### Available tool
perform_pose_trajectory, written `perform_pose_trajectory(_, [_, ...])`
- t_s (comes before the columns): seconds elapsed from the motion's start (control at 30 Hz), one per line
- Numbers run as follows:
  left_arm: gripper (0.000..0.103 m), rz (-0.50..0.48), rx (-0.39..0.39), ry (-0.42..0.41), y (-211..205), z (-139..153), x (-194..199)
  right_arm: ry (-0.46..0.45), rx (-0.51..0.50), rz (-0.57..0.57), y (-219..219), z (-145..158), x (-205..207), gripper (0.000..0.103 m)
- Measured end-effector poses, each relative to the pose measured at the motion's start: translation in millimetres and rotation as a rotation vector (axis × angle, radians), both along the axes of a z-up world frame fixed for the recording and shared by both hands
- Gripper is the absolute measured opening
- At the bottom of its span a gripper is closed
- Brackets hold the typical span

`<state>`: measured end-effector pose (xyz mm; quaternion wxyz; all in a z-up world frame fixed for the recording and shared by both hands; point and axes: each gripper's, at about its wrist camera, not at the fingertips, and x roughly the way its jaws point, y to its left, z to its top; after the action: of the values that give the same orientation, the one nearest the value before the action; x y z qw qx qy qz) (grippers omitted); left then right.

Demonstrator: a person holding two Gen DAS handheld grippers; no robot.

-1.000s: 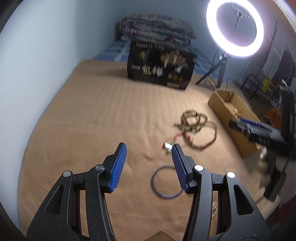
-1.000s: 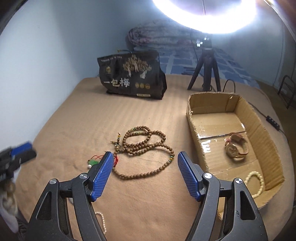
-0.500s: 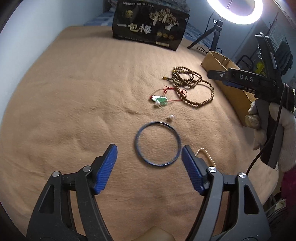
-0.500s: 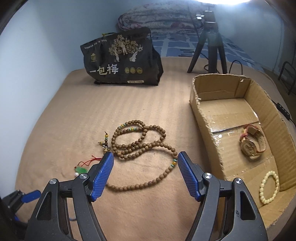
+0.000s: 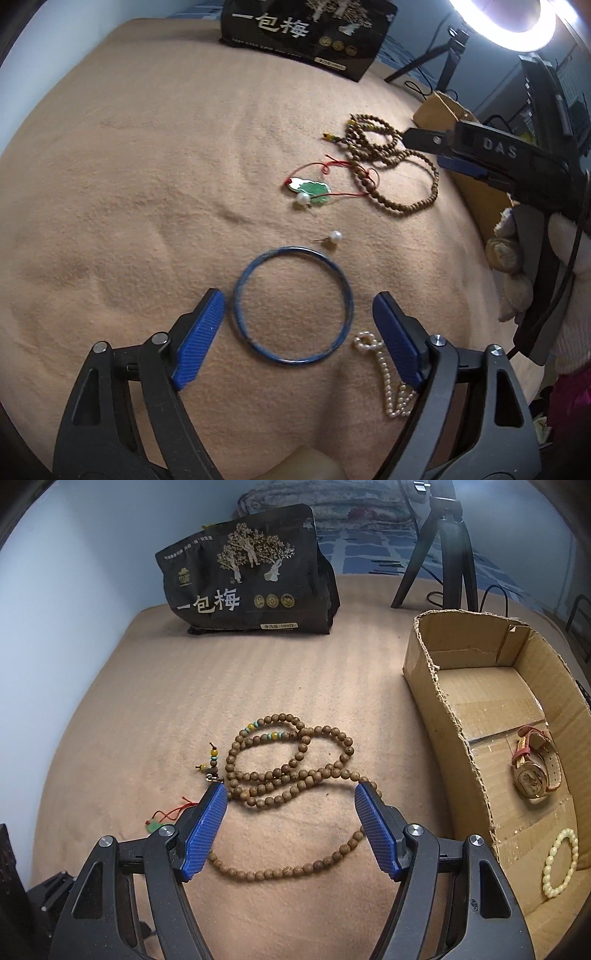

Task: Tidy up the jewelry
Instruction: 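Grasp the blue bangle with the left tool while the right tool moves to the wooden bead necklace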

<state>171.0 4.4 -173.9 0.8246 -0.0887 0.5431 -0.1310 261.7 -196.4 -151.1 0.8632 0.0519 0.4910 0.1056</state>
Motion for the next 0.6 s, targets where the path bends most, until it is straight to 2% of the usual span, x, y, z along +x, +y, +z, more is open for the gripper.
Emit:
perform_pose_trajectory(0.23, [0.085, -0.048, 0.156, -0.042, -25.4, -5.0, -3.5, 0.016, -0.018, 0.015, 1.3, -5.9, 3.4, 0.071])
perform_pose_trajectory(0.43, [0.085, -0.024, 0.183, -0.055, -23.5, -7.2, -1.2, 0.031, -0.026, 0.029, 6.6, -12.5, 9.8, 0.071])
perform_pose_trajectory(0.6, [0.077, -0.021, 0.203, -0.066, -22.9, -8.1, -0.3, 0.057, -0.060, 0.023, 12.6, -25.7, 19.9, 0.071])
